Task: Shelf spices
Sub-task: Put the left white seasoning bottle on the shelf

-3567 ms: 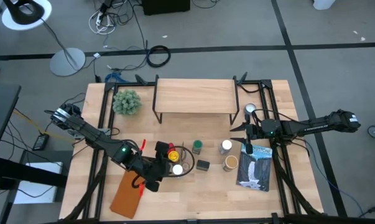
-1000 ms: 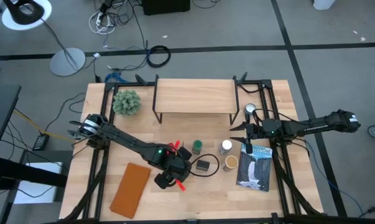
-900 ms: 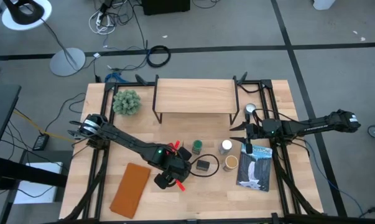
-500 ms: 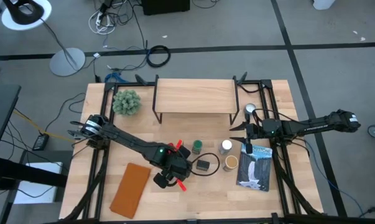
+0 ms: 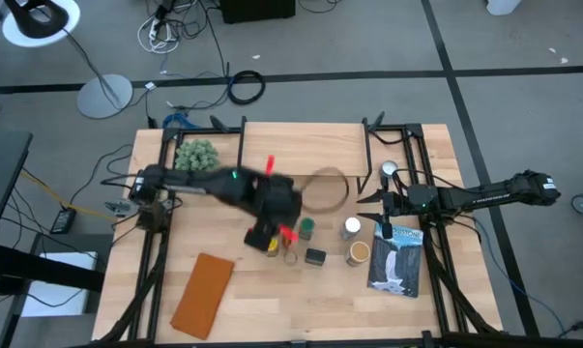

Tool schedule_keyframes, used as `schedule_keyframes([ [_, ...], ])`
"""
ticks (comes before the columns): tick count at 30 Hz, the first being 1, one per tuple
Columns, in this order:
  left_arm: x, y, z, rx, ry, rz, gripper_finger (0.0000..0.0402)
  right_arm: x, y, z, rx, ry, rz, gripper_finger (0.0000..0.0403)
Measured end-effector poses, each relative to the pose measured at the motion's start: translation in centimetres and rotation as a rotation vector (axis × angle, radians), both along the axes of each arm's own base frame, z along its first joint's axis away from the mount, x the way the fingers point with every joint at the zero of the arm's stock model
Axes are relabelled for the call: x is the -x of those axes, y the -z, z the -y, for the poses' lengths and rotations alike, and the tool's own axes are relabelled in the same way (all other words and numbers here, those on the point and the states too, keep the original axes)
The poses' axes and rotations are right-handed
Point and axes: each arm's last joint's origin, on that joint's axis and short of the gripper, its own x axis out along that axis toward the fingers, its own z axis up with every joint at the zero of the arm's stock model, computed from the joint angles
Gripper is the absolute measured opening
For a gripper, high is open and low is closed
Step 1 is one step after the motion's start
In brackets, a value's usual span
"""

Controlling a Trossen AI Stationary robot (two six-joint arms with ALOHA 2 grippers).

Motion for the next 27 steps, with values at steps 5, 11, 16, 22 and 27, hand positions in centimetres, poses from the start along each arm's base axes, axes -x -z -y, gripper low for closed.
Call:
schedule_keyframes([
  [5,0.8,-3.1,-4.4,-0.005,-0.09,0.057,0.0195,0.0,0.0,0.0,0.0,0.0,0.0,0.0177],
  [11,2.2,-4.9,-10.6,-0.035,-0.215,0.071,0.0195,0.0,0.0,0.0,0.0,0.0,0.0,0.0178],
  [16,3.6,-4.8,-16.2,-0.051,-0.321,0.05,0.0196,0.0,0.0,0.0,0.0,0.0,0.0,0.0177],
  [22,5.7,-4.5,-22.3,0.002,-0.402,0.075,0.0197,0.0,0.0,0.0,0.0,0.0,0.0,0.0178],
  [27,6.9,-4.4,-25.5,0.083,-0.456,0.145,0.0197,0.0,0.0,0.0,0.0,0.0,0.0,0.0176],
])
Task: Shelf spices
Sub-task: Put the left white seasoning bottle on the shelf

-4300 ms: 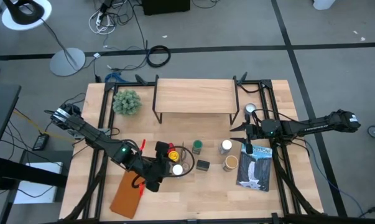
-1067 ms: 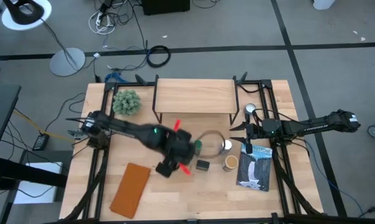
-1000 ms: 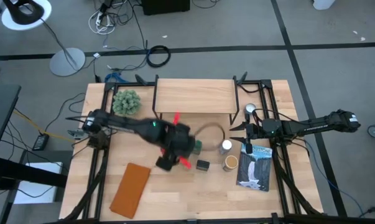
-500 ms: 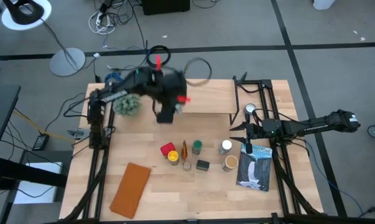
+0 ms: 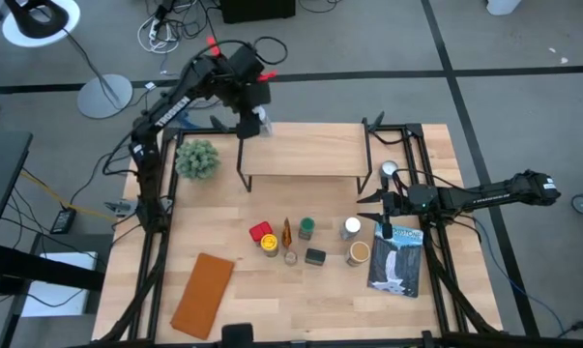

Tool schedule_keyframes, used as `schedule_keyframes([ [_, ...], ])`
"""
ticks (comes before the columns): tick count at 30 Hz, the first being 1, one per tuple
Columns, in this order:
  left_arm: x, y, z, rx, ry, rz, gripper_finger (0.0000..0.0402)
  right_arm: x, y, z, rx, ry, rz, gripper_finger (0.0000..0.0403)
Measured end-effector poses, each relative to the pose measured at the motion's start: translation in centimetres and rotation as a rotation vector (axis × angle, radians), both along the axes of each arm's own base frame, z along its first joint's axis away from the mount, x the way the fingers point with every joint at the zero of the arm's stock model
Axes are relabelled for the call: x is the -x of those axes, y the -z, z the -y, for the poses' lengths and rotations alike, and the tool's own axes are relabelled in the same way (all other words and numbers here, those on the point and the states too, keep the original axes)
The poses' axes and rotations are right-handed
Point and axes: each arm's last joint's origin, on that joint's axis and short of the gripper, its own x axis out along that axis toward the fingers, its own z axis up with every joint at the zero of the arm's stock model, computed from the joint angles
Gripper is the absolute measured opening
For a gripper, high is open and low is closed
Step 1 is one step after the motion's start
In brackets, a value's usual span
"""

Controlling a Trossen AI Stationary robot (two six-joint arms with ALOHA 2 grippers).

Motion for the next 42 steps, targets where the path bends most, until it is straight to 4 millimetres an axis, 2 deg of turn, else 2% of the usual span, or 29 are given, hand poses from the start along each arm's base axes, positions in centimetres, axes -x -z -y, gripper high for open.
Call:
schedule_keyframes([
  [7,-0.9,2.0,-1.6,0.044,-0.01,-0.047,0.0197,0.0,0.0,0.0,0.0,0.0,0.001,0.0178],
  [13,-1.9,3.6,-2.1,0.083,-0.011,-0.105,0.0198,0.0,0.0,0.0,0.0,0.0,0.001,0.0178],
  [29,-2.3,3.6,-1.6,0.094,-0.049,-0.094,0.02,0.0,0.0,0.0,0.0,0.0,0.001,0.0177],
  [42,-2.3,3.5,-1.7,0.088,-0.056,-0.082,0.0236,0.0,0.0,0.0,0.0,0.0,0.001,0.0177],
])
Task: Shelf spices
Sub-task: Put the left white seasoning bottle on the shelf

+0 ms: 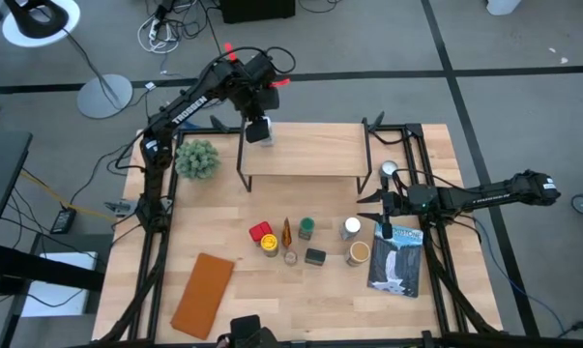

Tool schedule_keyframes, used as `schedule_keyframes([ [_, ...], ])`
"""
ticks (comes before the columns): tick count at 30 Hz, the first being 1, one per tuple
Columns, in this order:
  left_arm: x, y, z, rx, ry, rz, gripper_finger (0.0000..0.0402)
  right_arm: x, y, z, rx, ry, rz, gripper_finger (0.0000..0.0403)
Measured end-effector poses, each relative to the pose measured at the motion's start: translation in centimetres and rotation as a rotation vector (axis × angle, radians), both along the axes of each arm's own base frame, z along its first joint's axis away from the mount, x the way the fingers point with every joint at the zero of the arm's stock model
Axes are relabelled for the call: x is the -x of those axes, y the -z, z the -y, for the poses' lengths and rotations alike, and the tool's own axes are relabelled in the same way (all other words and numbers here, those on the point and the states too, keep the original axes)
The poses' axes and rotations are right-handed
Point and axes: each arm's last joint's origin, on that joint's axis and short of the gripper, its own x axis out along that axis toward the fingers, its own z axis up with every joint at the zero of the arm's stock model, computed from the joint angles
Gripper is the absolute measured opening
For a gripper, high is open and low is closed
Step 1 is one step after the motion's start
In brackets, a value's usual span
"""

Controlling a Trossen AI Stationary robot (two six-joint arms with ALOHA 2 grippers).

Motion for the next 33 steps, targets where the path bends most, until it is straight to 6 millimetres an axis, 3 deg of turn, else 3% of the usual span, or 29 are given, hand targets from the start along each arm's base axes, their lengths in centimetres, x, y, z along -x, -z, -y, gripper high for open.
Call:
schedule_keyframes([
  [33,-0.09,-0.05,-0.08,-0.012,-0.003,0.008,0.0239,0.0,0.0,0.0,0.0,0.0,0.0,0.0178],
])
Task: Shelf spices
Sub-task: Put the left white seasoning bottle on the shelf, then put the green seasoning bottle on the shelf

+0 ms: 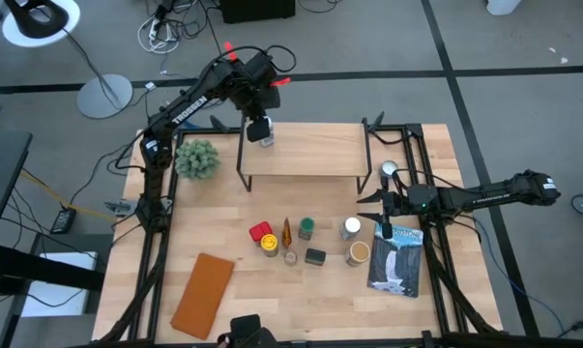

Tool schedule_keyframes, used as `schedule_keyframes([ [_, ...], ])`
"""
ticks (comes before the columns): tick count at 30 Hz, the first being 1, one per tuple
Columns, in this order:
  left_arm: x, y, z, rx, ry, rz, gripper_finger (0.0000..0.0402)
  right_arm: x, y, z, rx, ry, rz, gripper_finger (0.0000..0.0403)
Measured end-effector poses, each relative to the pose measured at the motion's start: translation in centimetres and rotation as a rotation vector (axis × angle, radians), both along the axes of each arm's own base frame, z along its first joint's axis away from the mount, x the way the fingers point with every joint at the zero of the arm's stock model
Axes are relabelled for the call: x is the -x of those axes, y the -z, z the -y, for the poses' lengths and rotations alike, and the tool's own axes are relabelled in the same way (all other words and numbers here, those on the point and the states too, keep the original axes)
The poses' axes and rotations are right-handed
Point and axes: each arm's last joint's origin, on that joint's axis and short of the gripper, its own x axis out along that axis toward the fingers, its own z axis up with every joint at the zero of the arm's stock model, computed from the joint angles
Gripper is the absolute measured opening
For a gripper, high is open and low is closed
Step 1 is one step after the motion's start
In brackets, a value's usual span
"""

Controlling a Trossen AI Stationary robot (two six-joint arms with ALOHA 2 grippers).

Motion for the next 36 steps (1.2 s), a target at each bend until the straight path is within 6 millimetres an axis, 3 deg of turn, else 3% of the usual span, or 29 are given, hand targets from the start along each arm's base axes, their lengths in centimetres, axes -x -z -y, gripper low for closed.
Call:
schedule_keyframes([
  [8,0.4,0.1,0.2,0.021,-0.004,-0.047,0.0239,0.0,0.0,0.0,0.0,0.0,0.0,0.0178],
  [14,0.8,0.1,0.3,-0.075,-0.067,-0.145,0.0239,0.0,0.0,0.0,0.0,0.0,0.0,0.0177],
  [36,1.0,-1.6,2.5,-0.097,-0.024,-0.098,0.0239,0.0,-0.1,0.0,0.0,0.0,0.007,0.0176],
])
